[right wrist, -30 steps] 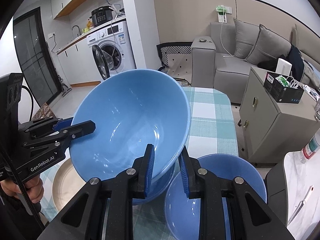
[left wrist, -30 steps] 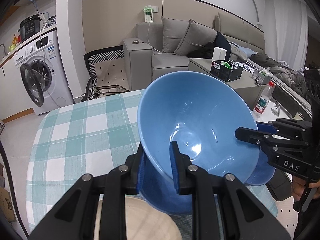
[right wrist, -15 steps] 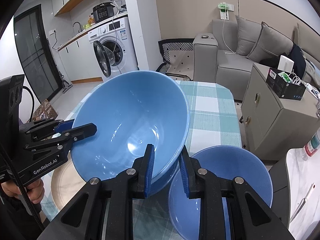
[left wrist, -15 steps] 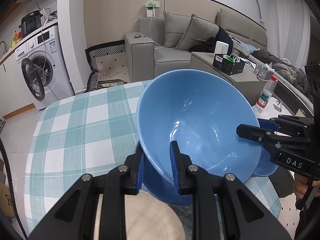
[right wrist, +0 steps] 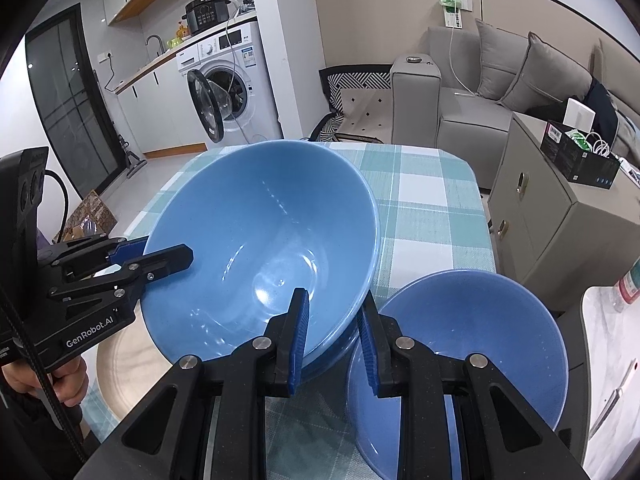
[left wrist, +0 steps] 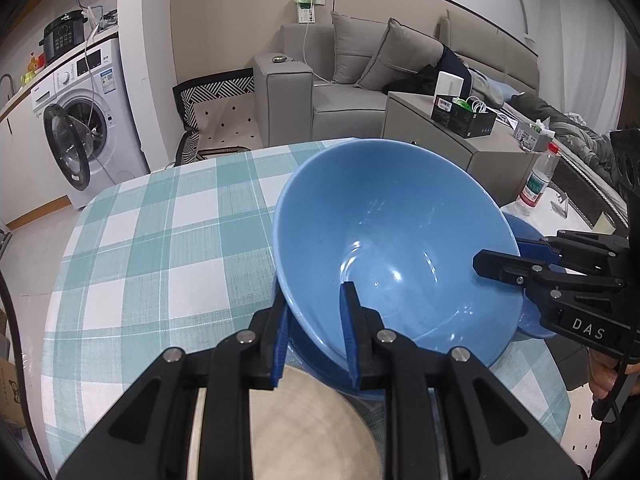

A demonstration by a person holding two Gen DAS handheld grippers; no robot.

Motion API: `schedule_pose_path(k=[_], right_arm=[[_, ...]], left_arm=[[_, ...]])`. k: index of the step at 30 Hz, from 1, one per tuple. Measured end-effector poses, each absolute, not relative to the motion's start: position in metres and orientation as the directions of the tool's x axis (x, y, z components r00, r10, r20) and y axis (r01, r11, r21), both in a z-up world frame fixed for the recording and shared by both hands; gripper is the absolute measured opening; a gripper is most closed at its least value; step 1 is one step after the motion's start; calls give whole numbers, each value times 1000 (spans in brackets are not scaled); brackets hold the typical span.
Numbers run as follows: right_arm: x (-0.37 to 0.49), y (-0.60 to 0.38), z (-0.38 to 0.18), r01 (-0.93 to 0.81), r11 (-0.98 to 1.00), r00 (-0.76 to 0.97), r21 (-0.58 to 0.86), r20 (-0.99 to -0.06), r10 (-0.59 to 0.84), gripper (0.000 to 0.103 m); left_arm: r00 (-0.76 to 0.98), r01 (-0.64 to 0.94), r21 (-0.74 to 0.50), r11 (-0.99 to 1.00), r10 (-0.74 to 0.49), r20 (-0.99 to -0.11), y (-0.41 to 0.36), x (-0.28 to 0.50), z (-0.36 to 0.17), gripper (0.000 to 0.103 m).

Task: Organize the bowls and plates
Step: 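Lower the held bowl into the other blue bowl with both tools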

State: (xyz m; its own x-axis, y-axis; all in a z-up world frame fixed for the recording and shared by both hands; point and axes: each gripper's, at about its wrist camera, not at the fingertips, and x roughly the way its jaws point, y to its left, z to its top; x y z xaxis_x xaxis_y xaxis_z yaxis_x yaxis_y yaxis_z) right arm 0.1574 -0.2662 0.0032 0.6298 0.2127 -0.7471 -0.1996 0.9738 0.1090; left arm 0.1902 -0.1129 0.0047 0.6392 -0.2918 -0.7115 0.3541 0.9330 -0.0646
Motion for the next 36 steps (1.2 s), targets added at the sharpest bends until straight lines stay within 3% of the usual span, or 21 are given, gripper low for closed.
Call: schedule_pose_path(k=[25,36], right_arm=[[157,-245,-20,-194,980,610,45,-777,156,25],[151,-228,-24,-198,979,631,-48,-770,91,27]], left_arm=[[615,341,-43,939,-258,-745,-114,199,-20,21],[625,343,-7,939,-234,-744,-114,198,-24,24]])
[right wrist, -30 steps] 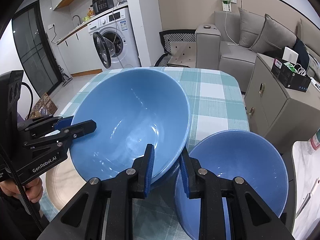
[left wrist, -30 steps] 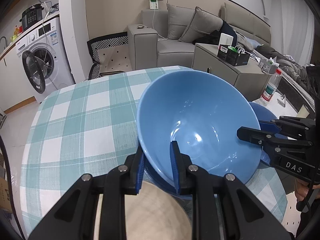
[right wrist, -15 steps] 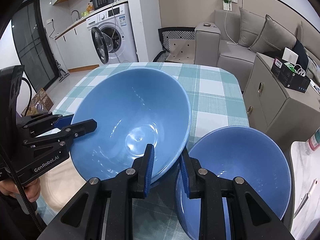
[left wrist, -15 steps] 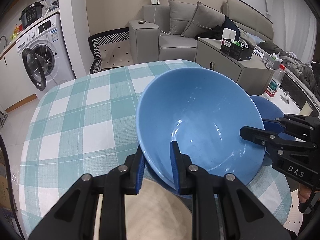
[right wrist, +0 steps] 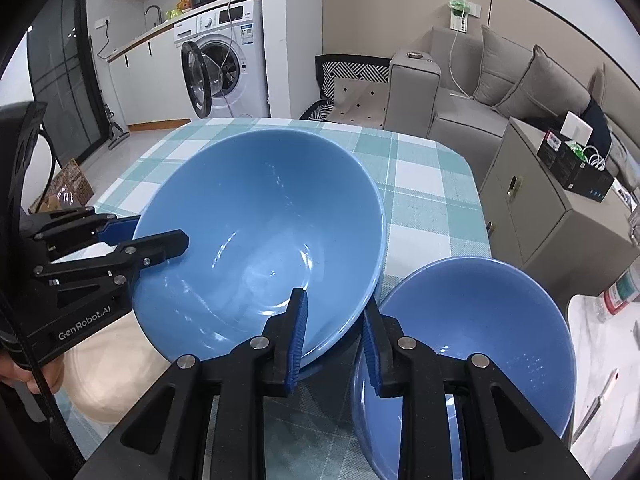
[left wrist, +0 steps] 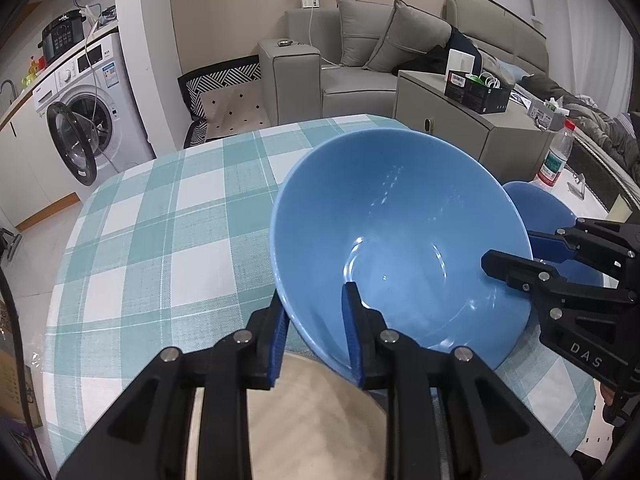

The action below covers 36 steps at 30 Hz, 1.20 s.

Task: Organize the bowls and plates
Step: 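Open both tools, releasing the rims of the nested bowl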

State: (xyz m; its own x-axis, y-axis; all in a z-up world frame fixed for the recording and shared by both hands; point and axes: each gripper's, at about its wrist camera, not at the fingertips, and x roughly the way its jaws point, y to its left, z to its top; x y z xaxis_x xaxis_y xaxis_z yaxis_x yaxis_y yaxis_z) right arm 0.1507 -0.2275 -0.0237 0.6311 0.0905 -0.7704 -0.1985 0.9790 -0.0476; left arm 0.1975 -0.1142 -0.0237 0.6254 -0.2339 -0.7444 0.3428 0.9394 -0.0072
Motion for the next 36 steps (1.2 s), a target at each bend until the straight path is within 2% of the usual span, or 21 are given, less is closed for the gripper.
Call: schedule_pose_path(k=[5,12,14,18,21,22,28,30,31,32,34,36], right_arm=[[148,-219,-26,-204,975,643,-87,-763,67,31],[144,-211,-32,-209,962,670,-173,-743,12,40],[143,-212,-34,-209,962,675,-175,-738,13,50],[141,-217,-30,-207,965,699,-162,-715,30,54],[136,-226,-24,-205,972,713,-112,-698,70,70],[134,-229,-21,-202,975,719,-97,-691,80,75],[125,-247,-3,-167,986,750,-9,-651,121,86],[122,-252,3,-165,986,762,8,-634,133,93],[119,-254,6,-167,986,773,16,-618,141,100],[116,-256,8,-172,985,783,25,-603,152,102],[111,-260,12,-196,980,794,40,-580,182,102],[107,-265,13,-197,979,797,44,-575,186,102]], left_arm=[[622,343,-5,939,-231,-748,-112,198,-25,24],[617,345,-3,938,-229,-753,-113,197,-27,35],[615,346,-5,938,-230,-755,-113,197,-28,36],[623,359,-11,933,-248,-742,-113,193,-23,39],[632,362,-23,932,-263,-729,-112,190,-16,51],[635,362,-30,932,-270,-724,-111,188,-14,52],[639,368,-60,928,-299,-709,-109,183,-5,55],[644,366,-65,928,-303,-703,-108,181,-3,56],[645,367,-70,928,-308,-699,-108,180,-2,60],[646,367,-74,927,-312,-697,-108,179,-1,62],[650,366,-78,927,-314,-692,-108,177,1,77],[655,368,-78,926,-318,-686,-108,174,2,82]])
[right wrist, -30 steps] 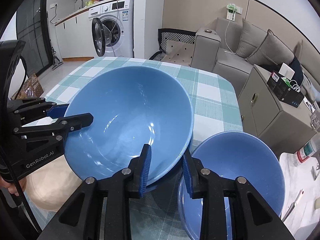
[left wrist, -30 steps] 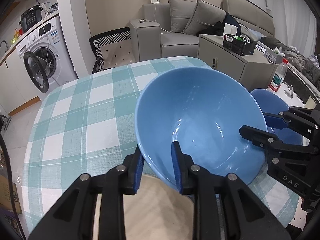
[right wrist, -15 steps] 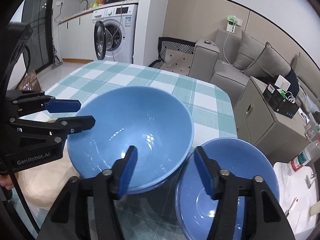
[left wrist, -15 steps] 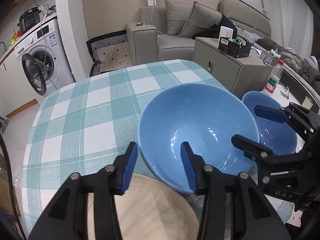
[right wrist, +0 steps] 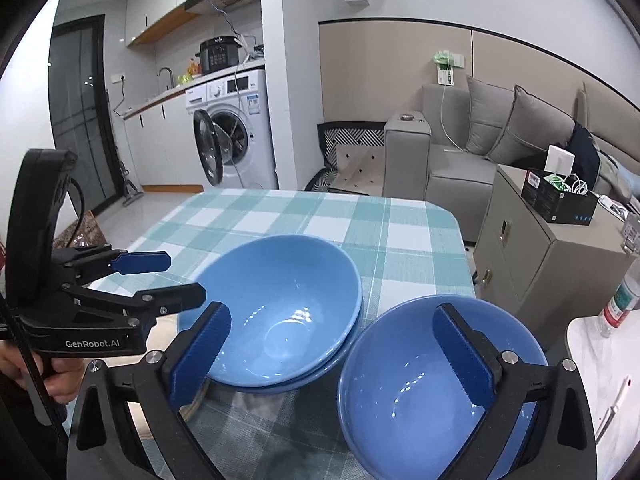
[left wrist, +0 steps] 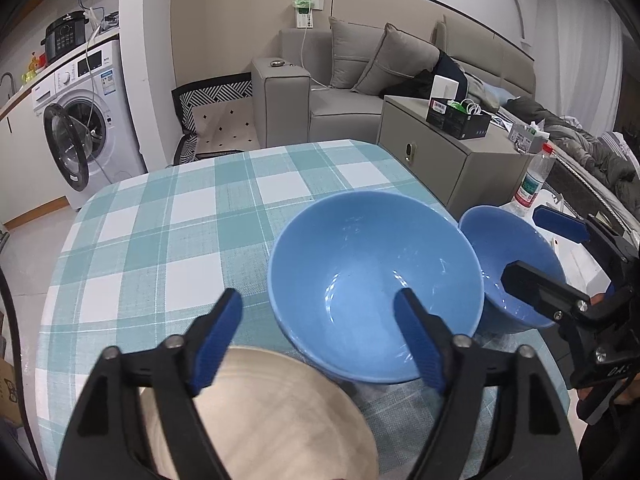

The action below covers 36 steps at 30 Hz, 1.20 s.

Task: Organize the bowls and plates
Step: 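Open both tools, releasing the rims of the nested bowl, then move both open tools back and across to the remaining blue bowl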

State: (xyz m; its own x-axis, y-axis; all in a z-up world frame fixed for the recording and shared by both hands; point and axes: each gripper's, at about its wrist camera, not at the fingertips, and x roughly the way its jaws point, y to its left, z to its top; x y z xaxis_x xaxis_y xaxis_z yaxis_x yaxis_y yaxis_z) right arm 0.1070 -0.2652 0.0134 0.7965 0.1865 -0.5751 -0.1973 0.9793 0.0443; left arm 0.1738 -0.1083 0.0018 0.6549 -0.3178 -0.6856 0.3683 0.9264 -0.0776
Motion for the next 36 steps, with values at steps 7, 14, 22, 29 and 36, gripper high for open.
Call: schedule_pose_path(k=[7,14,22,29,36], right_arm=[[93,-288,16,-178,982,812,62,-555,182,103],[82,-311,32,-137,986,828,95,-536,166,103],[63,-330,50,-112,989,838,92,-526,144,103],[60,-354,46,14,1000,840,14,-542,-4,103],[59,-376,44,41,999,837,16,-547,-26,103]], left_arm=[[687,369,-72,927,-324,-650,-110,164,11,103],[694,350,-98,932,-328,-641,-114,159,17,103],[695,350,-86,933,-320,-643,-133,148,18,103],[698,351,-74,934,-313,-644,-153,136,17,103],[691,352,-74,933,-313,-652,-171,127,12,103]])
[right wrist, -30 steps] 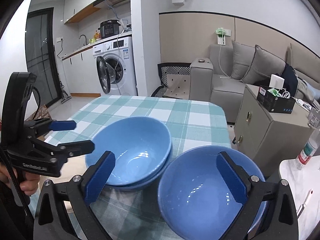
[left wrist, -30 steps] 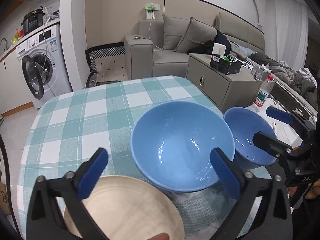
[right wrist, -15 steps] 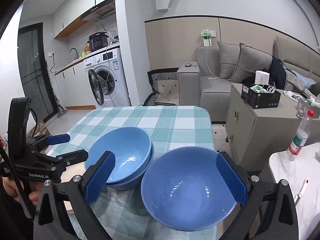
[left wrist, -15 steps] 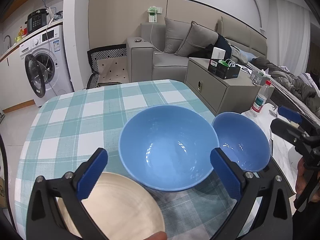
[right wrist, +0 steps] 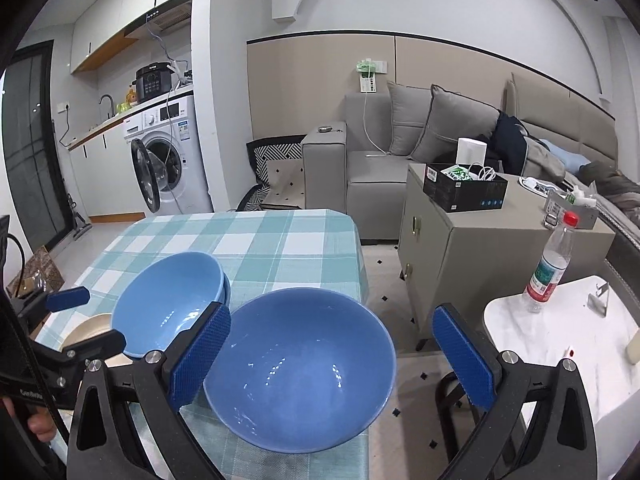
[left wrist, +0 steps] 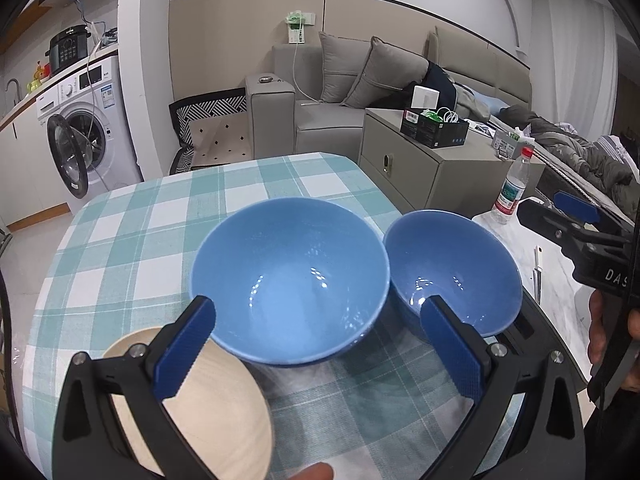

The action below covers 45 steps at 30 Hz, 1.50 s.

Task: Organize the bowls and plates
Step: 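Move both open tools back and across to the remaining blue bowl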

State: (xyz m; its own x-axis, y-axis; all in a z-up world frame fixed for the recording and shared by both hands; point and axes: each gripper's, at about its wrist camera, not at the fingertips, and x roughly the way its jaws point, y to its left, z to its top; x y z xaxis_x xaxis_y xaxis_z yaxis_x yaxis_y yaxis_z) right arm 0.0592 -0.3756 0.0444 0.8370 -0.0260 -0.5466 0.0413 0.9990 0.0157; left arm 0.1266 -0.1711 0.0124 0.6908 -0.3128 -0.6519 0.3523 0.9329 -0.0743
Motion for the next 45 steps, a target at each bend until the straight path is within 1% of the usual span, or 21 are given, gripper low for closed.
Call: schedule_pose_path(k=[8,16,21,23,28,31,33,36,39,45], right_arm=[[64,-385,34,69,996,814,-51,-575,-86,103],[67,-402,24,97,994,799,-44,-592,-104,103],[67,-416,19,110,994,796,-1,-598,-89,103],[67,-422,17,123,992,791,4,-604,-95,103],[68,-434,11,149,989,779,18,-618,-106,103],[69,-439,8,161,987,775,26,-622,-110,103],[68,-441,7,164,986,774,34,-624,-108,103],[69,-441,6,160,986,774,37,-625,-102,103],[70,-439,6,147,988,775,37,-625,-92,103],[77,-442,-5,166,984,749,59,-657,-87,102]], left_arm=[[666,354,-99,930,-325,-671,-191,124,1,103],[638,358,-141,923,-352,-685,-205,123,-11,103],[627,374,-152,915,-371,-685,-212,121,-16,101],[615,391,-161,906,-387,-686,-214,120,-17,97],[612,422,-149,894,-402,-681,-218,114,-14,80],[612,441,-165,882,-430,-664,-218,109,-7,78],[601,459,-170,872,-446,-663,-219,107,-5,74],[592,463,-180,868,-454,-666,-221,106,-6,73],[569,466,-203,861,-467,-677,-223,110,-8,64],[540,433,-250,866,-472,-697,-231,122,-13,64]])
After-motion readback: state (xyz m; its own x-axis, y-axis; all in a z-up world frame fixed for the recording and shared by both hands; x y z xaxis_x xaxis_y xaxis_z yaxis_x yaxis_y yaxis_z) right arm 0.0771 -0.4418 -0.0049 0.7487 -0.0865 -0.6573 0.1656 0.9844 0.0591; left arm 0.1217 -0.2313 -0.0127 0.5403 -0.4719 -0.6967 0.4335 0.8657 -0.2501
